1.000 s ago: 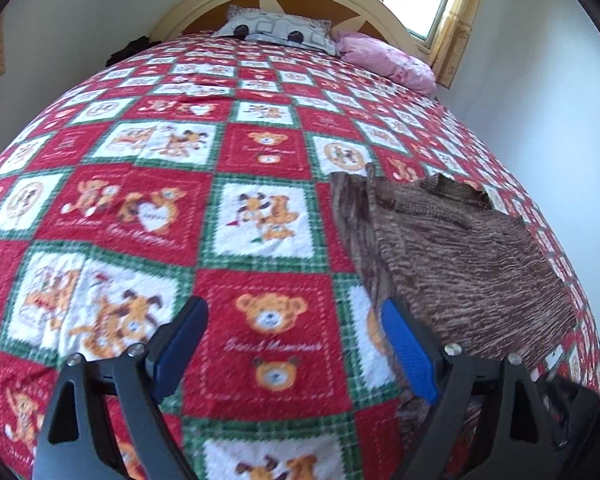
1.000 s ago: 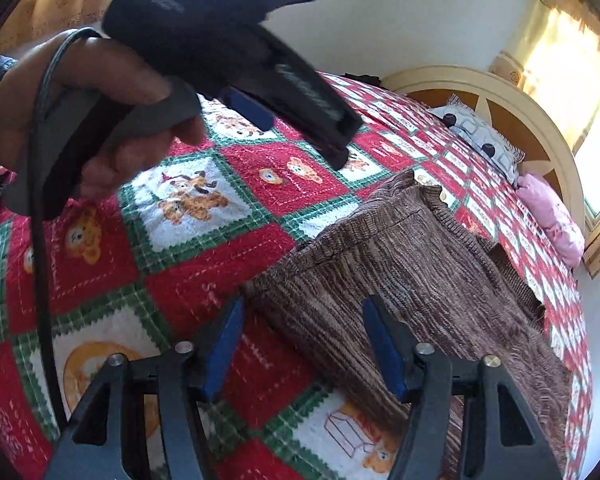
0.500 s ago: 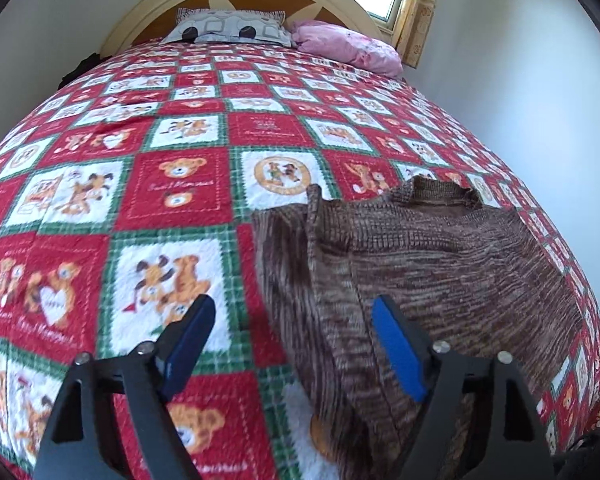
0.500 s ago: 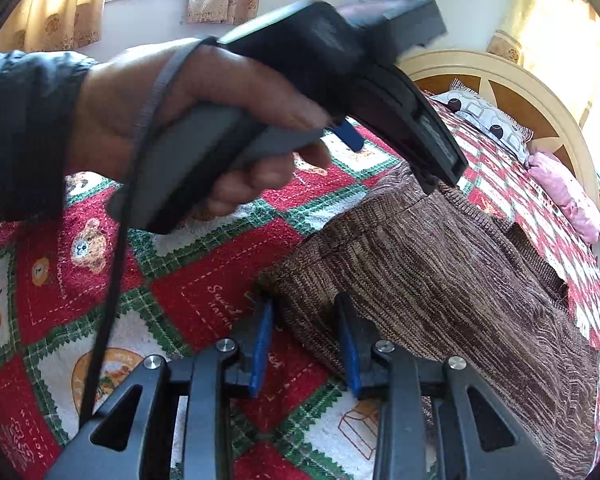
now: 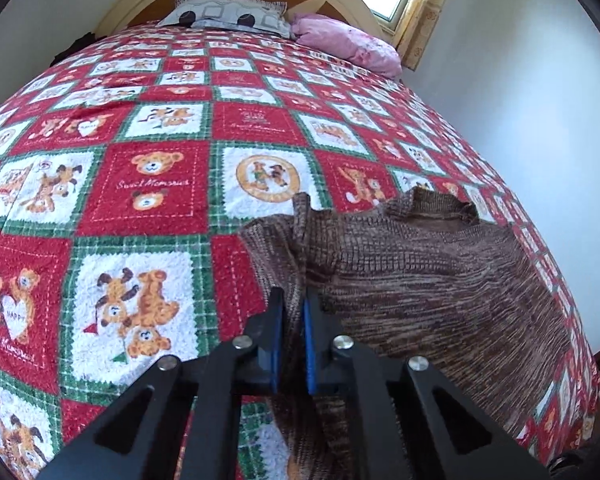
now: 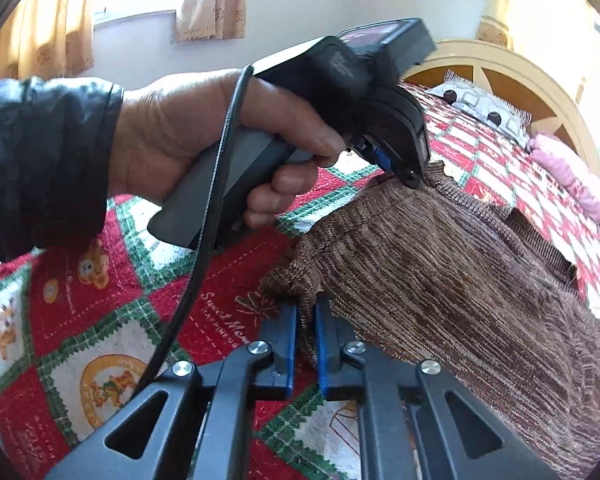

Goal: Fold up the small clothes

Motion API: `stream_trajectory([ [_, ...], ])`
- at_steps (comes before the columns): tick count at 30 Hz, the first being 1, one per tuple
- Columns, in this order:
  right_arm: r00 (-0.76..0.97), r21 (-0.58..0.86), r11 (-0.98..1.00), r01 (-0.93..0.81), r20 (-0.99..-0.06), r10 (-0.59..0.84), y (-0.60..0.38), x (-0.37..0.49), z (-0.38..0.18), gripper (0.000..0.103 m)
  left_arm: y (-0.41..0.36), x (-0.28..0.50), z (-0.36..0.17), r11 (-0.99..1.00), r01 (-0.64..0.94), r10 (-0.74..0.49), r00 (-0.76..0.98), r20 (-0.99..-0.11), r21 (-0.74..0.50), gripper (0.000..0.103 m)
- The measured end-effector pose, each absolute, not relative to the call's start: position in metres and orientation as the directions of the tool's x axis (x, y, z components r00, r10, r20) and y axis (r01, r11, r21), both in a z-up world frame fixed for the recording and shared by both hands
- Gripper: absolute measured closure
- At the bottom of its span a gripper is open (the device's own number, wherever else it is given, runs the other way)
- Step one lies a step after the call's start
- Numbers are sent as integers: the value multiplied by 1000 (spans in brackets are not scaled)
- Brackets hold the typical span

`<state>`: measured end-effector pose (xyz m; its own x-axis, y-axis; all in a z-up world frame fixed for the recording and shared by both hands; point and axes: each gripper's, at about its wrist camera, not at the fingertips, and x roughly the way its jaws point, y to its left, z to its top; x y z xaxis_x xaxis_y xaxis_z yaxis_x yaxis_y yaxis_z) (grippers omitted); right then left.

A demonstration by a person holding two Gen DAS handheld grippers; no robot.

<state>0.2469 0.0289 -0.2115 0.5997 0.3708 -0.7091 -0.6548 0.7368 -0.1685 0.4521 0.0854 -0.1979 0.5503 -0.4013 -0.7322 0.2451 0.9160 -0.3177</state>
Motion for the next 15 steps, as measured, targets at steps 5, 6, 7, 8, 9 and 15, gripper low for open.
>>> stream_trajectory([
  [5,611,-120,764,-634,-684,399,10,242,-194,96,92,452,-183,884,210,-460,547,-699,-418,95],
  [6,617,-116,769,-629,-675,403,6,241,-191,96,92,451,-178,877,211,-472,551,-688,-432,95],
  [7,625,-112,774,-624,-665,408,1,239,-186,96,92,450,-174,874,211,-476,555,-683,-438,95],
  [8,634,-108,778,-619,-653,413,-4,239,-181,96,90,449,-169,868,211,-485,558,-673,-450,95],
  [9,642,-104,782,-614,-642,419,-9,238,-177,96,89,448,-165,863,212,-491,561,-666,-458,95],
  [15,697,-75,820,-567,-575,429,-46,229,-148,97,71,449,-139,811,241,-563,571,-598,-534,96],
])
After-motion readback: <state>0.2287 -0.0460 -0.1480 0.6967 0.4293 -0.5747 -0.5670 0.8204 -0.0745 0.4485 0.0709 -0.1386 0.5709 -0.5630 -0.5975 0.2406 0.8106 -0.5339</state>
